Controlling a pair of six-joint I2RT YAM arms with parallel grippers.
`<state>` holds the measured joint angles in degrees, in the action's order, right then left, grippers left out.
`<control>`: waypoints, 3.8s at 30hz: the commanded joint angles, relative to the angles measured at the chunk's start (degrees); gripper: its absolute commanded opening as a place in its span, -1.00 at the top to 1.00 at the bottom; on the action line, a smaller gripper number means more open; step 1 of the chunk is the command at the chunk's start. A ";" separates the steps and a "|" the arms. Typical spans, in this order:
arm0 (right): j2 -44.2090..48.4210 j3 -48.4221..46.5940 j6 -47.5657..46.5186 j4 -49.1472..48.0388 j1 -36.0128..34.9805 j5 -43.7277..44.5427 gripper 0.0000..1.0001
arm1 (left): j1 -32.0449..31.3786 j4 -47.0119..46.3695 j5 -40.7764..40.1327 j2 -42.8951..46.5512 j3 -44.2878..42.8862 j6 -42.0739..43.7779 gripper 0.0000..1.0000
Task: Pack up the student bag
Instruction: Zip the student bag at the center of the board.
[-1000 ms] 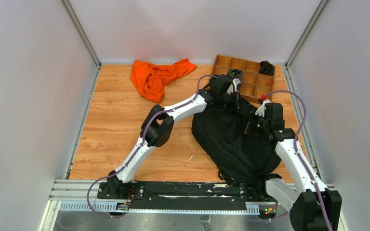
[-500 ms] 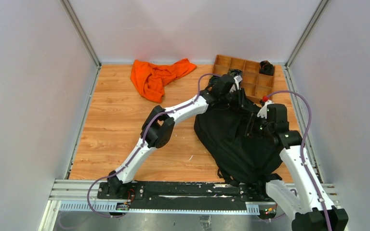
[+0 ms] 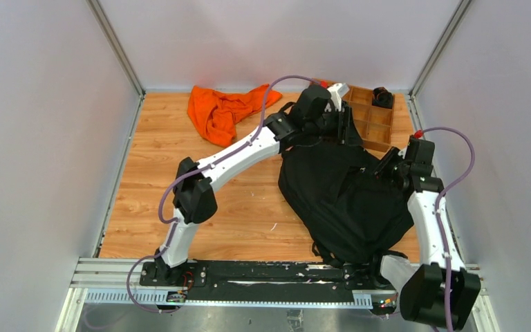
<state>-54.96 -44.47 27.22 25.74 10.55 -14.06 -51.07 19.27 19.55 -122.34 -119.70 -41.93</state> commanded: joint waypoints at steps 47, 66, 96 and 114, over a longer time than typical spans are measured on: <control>-7.79 -2.20 3.65 -5.98 10.11 -11.73 0.33 | -6.06 5.79 -9.48 -17.32 -6.23 7.39 0.60; -12.90 -1.55 2.57 -5.58 8.73 -15.94 0.01 | -5.45 4.90 -1.20 -9.67 0.30 5.09 1.00; -18.07 -9.92 3.78 -1.56 -0.80 1.03 1.00 | -5.66 -0.82 6.44 -0.10 14.93 3.44 1.00; -23.32 -15.87 5.91 -4.72 -0.74 4.05 1.00 | -9.03 -1.51 6.75 13.45 31.21 3.28 1.00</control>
<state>-77.08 -56.84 32.23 27.55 9.61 -15.18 -58.22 14.81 22.68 -114.50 -92.73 -39.20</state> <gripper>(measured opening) 0.018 0.004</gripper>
